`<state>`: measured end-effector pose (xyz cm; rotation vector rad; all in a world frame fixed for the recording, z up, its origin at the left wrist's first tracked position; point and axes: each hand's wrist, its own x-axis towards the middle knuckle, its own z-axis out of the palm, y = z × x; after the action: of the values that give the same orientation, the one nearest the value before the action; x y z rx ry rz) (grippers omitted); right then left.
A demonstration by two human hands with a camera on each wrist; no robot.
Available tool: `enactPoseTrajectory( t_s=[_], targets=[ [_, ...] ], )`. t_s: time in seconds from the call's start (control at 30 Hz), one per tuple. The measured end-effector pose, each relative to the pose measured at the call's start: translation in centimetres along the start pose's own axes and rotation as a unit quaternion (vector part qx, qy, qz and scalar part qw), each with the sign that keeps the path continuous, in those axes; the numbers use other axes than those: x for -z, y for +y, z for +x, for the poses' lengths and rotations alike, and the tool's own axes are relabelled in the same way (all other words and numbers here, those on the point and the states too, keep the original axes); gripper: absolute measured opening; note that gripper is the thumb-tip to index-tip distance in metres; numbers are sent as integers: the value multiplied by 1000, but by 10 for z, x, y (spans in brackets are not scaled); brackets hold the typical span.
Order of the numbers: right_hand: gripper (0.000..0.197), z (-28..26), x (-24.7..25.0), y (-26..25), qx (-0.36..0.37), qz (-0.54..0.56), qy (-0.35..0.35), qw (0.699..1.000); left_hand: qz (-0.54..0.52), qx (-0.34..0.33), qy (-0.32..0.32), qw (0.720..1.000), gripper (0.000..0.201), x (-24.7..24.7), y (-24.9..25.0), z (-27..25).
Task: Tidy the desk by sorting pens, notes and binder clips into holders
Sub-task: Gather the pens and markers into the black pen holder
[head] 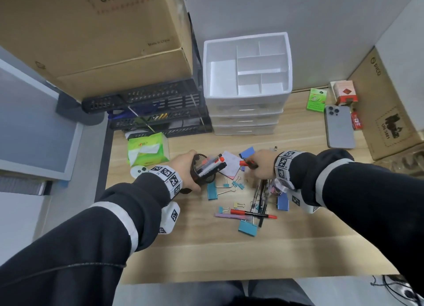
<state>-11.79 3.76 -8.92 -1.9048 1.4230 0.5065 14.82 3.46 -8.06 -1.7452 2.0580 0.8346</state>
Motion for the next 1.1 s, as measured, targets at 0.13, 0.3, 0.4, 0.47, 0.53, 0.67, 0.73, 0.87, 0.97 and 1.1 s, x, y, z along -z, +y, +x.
enactPoseTrajectory(
  t_s=[0.13,0.3,0.4,0.47,0.53,0.67,0.73,0.87,0.97,1.1],
  targets=[
    [8,-4,14,-9,-15,258,48,965,2,4,-4,1000,99,5,5,4],
    [18,5,40,-31,-21,491,53,869,-2,8,-11,1000,99,7,11,6],
    [21,13,47,-49,6,574,63,816,-21,7,-5,1000,98,4,17,8],
    [21,18,45,-62,10,614,87,785,-45,1,-6,999,94,2,22,8],
    [24,19,39,-72,13,620,108,777,-69,-5,-6,998,94,1,25,10],
    [21,24,30,-82,5,669,141,730,-118,-12,-8,993,102,-1,32,11],
    [8,24,29,-86,6,673,160,722,-143,-22,-5,990,104,-3,36,12],
    [15,20,28,-85,15,607,191,771,-166,-18,4,986,88,-1,44,14],
    [17,13,28,-82,38,573,216,789,-170,-15,23,985,85,2,46,14],
    [25,8,26,-80,71,537,254,801,-165,0,39,985,92,6,45,13]
  ],
)
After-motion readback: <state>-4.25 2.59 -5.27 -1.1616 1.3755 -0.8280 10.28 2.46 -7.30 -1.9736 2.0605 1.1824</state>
